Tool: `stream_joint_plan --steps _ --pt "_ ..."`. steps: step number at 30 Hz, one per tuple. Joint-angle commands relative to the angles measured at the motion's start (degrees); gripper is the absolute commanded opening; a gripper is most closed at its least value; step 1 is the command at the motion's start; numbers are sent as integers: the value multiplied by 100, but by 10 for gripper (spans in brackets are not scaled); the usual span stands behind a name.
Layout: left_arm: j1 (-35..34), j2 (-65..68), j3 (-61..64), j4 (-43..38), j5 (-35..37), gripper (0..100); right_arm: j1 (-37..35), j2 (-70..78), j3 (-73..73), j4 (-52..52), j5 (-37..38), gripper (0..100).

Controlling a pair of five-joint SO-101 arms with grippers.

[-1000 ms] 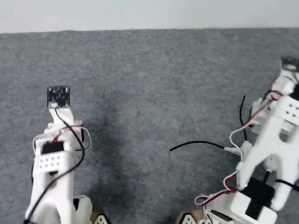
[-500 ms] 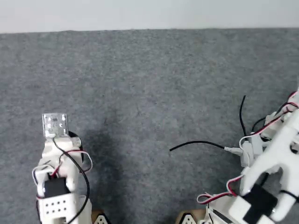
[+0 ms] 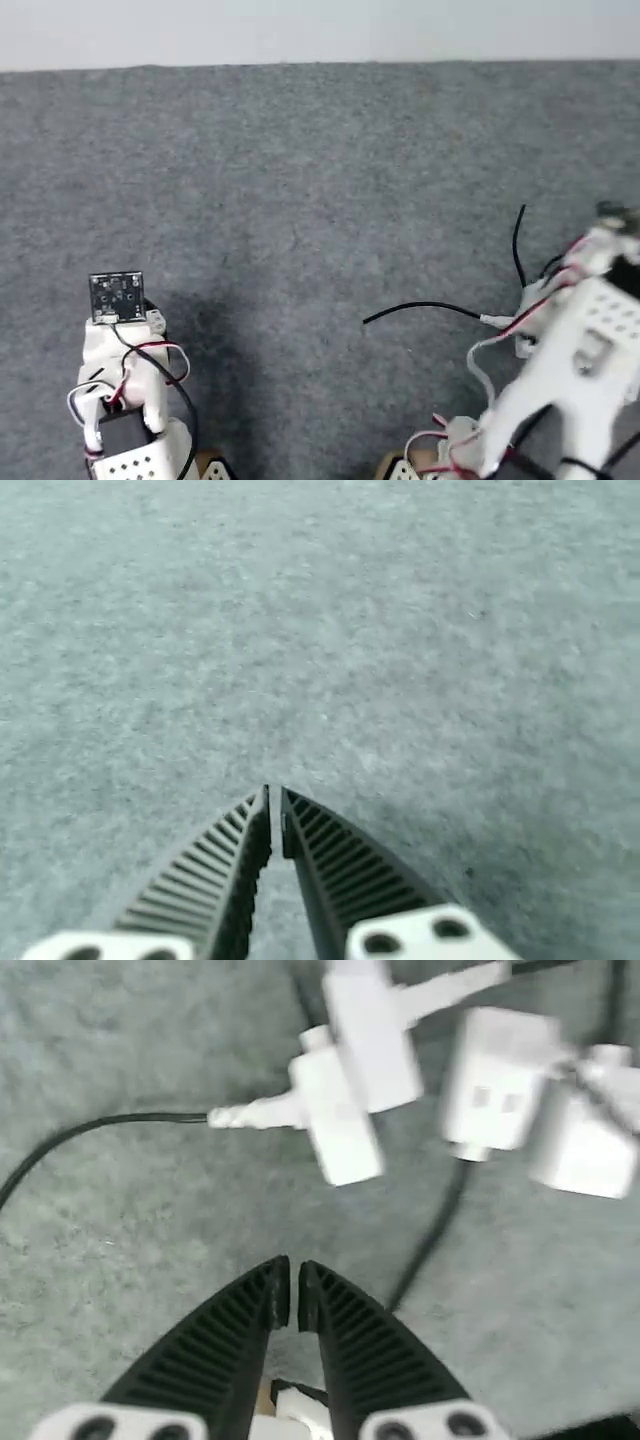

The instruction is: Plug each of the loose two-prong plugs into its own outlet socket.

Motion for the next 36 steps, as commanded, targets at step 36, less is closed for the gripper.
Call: stream_joint_plan --steps 36 --pt "-167 -114 -48 1697 -53 13 -3451 -7442 6224 -1235 -1064 9"
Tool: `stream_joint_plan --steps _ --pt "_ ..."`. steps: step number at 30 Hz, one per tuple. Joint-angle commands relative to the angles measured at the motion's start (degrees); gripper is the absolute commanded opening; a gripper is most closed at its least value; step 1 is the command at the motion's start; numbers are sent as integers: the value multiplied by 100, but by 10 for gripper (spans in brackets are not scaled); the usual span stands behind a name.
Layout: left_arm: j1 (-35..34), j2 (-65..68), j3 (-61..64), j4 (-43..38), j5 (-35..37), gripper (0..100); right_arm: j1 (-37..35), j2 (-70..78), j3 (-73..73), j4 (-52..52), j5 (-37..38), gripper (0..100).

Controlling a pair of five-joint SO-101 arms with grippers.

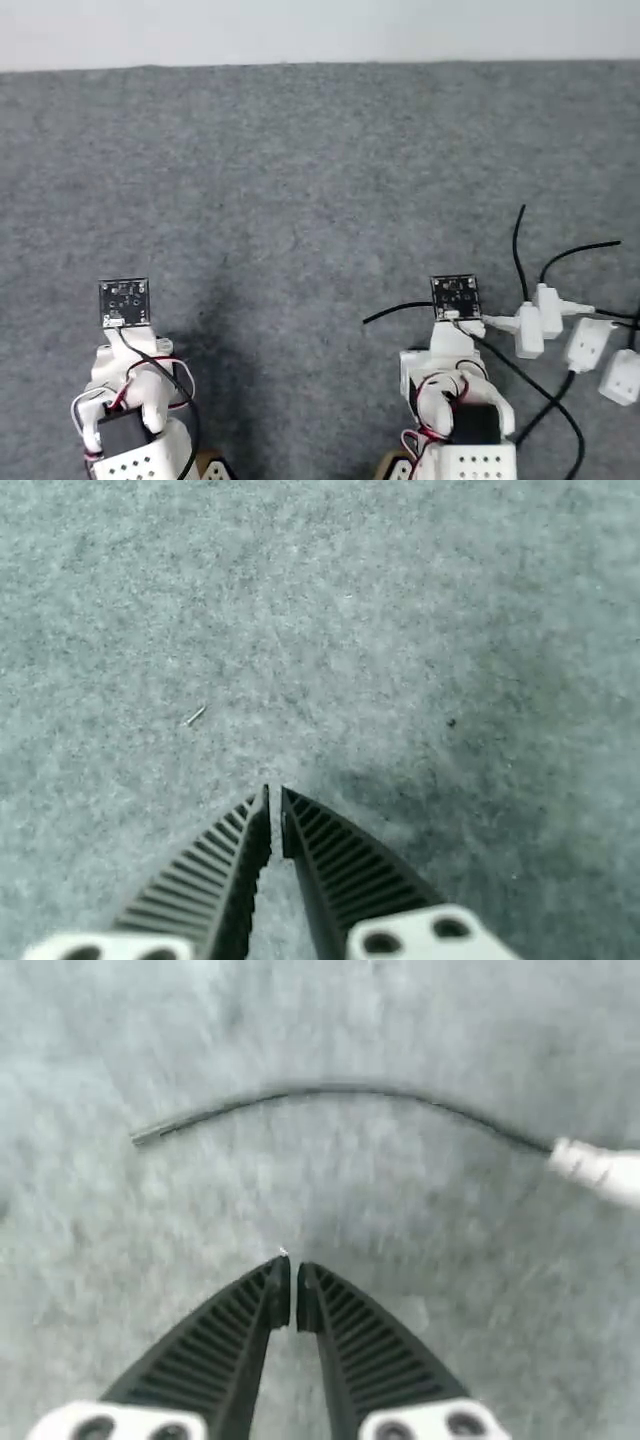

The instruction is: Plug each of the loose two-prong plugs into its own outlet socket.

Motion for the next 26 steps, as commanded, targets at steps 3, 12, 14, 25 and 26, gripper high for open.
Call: stream_joint_plan --steps 3,12,14,25,26 --pt "-35 -114 -66 18 -44 13 -66 -84 97 -48 -53 9" --pt "-35 -114 -66 18 -44 13 -57 -101 97 -48 -53 9" --pt "-35 -114 -66 18 -44 13 -57 -101 97 -48 -53 9" --pt "-35 -114 -66 18 -44 13 -57 -101 97 -48 -53 9" --pt "-35 -114 -66 18 -44 13 -57 -101 97 -48 -53 9"
